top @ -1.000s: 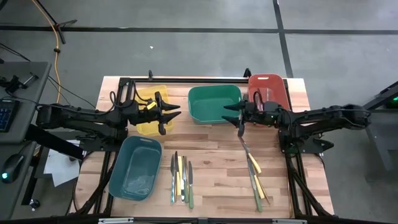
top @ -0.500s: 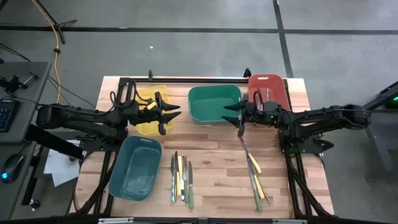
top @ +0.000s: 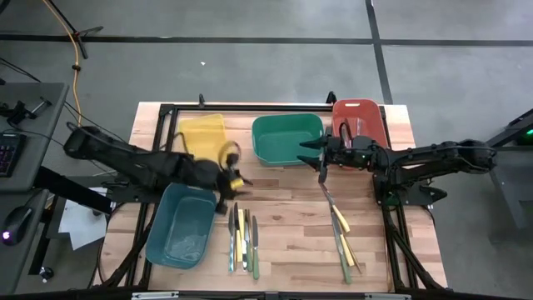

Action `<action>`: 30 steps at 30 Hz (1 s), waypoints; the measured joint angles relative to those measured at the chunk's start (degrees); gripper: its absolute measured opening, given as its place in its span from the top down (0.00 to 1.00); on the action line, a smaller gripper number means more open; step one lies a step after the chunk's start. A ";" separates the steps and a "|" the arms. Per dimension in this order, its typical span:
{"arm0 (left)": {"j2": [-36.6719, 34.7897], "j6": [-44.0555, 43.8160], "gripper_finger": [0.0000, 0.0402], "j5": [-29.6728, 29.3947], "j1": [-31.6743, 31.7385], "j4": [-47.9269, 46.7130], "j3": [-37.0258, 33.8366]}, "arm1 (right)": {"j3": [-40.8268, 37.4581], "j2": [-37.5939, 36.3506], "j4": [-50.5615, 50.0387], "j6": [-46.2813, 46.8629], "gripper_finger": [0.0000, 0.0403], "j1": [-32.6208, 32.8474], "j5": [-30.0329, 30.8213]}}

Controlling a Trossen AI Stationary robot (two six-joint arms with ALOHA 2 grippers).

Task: Sort silverware by color (type)
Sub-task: Put the blue patterned knife into the orange bin

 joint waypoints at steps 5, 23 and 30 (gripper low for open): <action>9.20 1.68 0.74 -0.07 -9.12 -21.32 13.38 | 0.00 0.00 -0.79 0.00 0.49 0.00 -0.02; 37.78 18.61 0.74 -1.13 -23.56 -35.83 25.86 | 0.00 0.00 -2.37 0.48 0.49 0.00 -0.17; 41.44 23.48 0.74 4.18 -23.64 -37.13 25.86 | 0.00 0.00 -2.90 0.46 0.49 0.01 -0.17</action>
